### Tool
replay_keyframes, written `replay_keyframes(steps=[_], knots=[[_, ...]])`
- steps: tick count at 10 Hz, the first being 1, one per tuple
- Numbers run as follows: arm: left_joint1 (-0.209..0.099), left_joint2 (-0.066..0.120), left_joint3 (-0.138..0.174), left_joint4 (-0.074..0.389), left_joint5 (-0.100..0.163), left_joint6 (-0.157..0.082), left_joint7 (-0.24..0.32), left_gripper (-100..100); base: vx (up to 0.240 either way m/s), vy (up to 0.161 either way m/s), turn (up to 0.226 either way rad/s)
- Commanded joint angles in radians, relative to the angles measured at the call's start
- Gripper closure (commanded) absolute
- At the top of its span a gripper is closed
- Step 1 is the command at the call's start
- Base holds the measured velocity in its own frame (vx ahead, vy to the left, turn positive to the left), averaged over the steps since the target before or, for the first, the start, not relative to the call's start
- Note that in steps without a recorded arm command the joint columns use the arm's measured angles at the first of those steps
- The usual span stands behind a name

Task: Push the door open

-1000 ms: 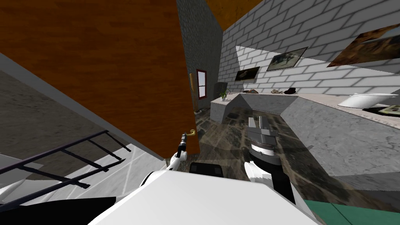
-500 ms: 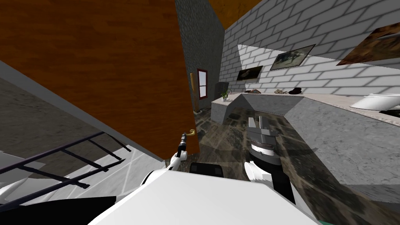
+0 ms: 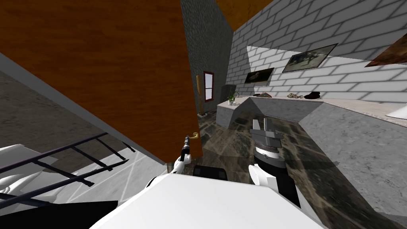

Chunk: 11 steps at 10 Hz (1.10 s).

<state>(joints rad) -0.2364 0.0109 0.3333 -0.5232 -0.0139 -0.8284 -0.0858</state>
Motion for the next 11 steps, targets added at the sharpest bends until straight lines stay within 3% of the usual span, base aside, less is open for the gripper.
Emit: replay_keyframes(steps=[1, 3, 4, 7, 8, 9, 11], knots=[[-0.01, -0.016, 0.008, -0.006, 0.005, -0.006, -0.01, 100, 0.135, -0.085, 0.075], [-0.01, -0.039, 0.019, -0.007, 0.012, -0.006, -0.022, 100, 0.139, -0.096, 0.083], [-0.01, -0.039, 0.019, 0.01, 0.012, -0.006, -0.022, 100, 0.069, -0.06, -0.015], [-0.01, -0.047, 0.022, -0.008, 0.014, -0.006, -0.026, 100, 0.006, -0.031, 0.007], [0.004, -0.035, 0.031, -0.03, 0.017, 0.01, -0.025, 100, 0.0, 0.012, 0.019], [0.006, -0.007, 0.048, -0.03, 0.027, 0.009, -0.03, 100, 0.094, -0.01, 0.024], [0.006, -0.007, 0.048, -0.03, 0.027, 0.009, -0.03, 100, 0.097, -0.03, 0.023]])
